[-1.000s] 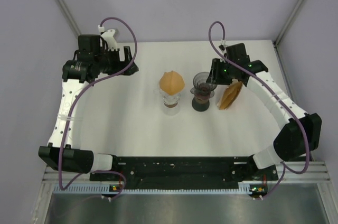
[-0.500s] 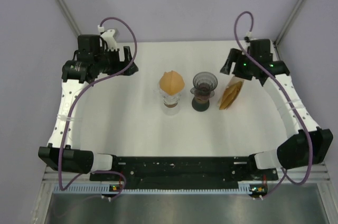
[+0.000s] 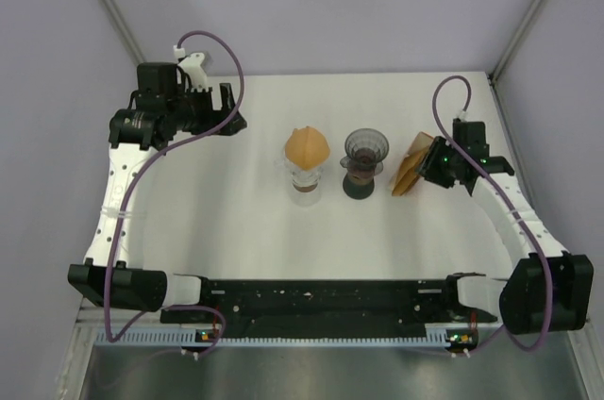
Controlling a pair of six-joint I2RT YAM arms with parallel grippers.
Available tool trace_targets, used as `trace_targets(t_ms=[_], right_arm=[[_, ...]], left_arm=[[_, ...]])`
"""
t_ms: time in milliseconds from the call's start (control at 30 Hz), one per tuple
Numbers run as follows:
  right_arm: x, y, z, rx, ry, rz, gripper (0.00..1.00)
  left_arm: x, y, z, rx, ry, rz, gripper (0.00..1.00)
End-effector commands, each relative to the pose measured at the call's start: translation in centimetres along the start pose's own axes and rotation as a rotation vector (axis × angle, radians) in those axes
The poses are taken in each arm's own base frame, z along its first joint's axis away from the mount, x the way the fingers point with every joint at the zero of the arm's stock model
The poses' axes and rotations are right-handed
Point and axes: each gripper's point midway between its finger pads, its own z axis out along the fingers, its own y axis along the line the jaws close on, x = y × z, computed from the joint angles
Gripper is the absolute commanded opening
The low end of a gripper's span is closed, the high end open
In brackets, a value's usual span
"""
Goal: Place the coffee filter in the dripper
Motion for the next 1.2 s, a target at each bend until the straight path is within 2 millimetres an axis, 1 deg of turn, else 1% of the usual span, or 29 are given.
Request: trace_targets(t_ms=[0, 67, 133, 200, 233, 433, 567, 600, 667, 733, 833, 867, 933, 967, 1033, 1167], right_arm=[[-1.6, 3.0, 0.6, -0.123, -0.058, 0.021, 0.39], [-0.9, 2.9, 1.6, -0.117, -0.022, 0.02, 0.39], [-0.7, 3.0, 2.3, -0.123, -0.014, 0.019, 0.39], [-0.6, 3.1, 2.8, -0.129, -0.006, 0.026, 0.33], [-0.6, 3.1, 3.1, -0.128, -0.005, 0.029, 0.32], [-1.1, 2.7, 4.2, -0.094, -0.012, 0.026, 0.31], [-1.0, 2.2, 5.2, -0.073, -0.002, 0.026, 0.3], [-1.0, 2.1, 5.3, -0.07, -0.002, 0.027, 0.29], [-1.4, 2.0, 5.5, -0.06, -0.019, 0.024, 0.21], [-1.7, 1.7, 5.8, -0.042, -0.033, 0.022, 0.2], [-1.7, 1.5, 6.5, -0.03, -0.022, 0.017, 0.2], [-1.6, 1.5, 6.6, -0.031, -0.015, 0.016, 0.17], [-1.7, 1.7, 6.4, -0.039, -0.017, 0.014, 0.04], [-1.9, 1.8, 6.1, -0.042, -0.027, 0.011, 0.0], [-2.4, 2.0, 5.3, -0.044, -0.047, -0.001, 0.0], [-3.7, 2.7, 2.6, -0.056, -0.074, -0.073, 0.0]], left_arm=[[-1.2, -0.7, -1.1, 0.022, -0.058, 0.023, 0.95], [-1.2, -0.6, -1.1, 0.02, -0.059, 0.022, 0.95], [-1.2, -0.7, -1.3, 0.022, -0.062, 0.024, 0.95], [-1.2, -0.6, -1.2, 0.018, -0.061, 0.025, 0.95], [-1.2, -0.6, -1.2, 0.016, -0.061, 0.025, 0.95], [-1.2, -0.6, -1.3, 0.019, -0.061, 0.024, 0.95], [-1.2, -0.6, -1.3, 0.02, -0.062, 0.022, 0.95], [-1.2, -0.6, -1.3, 0.021, -0.061, 0.022, 0.95], [-1.2, -0.7, -1.4, 0.022, -0.064, 0.023, 0.94], [-1.2, -0.7, -1.5, 0.023, -0.064, 0.023, 0.95], [-1.2, -0.7, -1.6, 0.021, -0.068, 0.025, 0.95], [-1.2, -0.7, -1.6, 0.021, -0.068, 0.025, 0.95], [-1.2, -0.7, -1.7, 0.022, -0.067, 0.025, 0.95], [-1.2, -0.7, -1.7, 0.022, -0.067, 0.027, 0.94], [-1.3, -0.8, -1.7, 0.024, -0.07, 0.029, 0.95], [-1.3, -0.8, -1.6, 0.027, -0.067, 0.027, 0.95]])
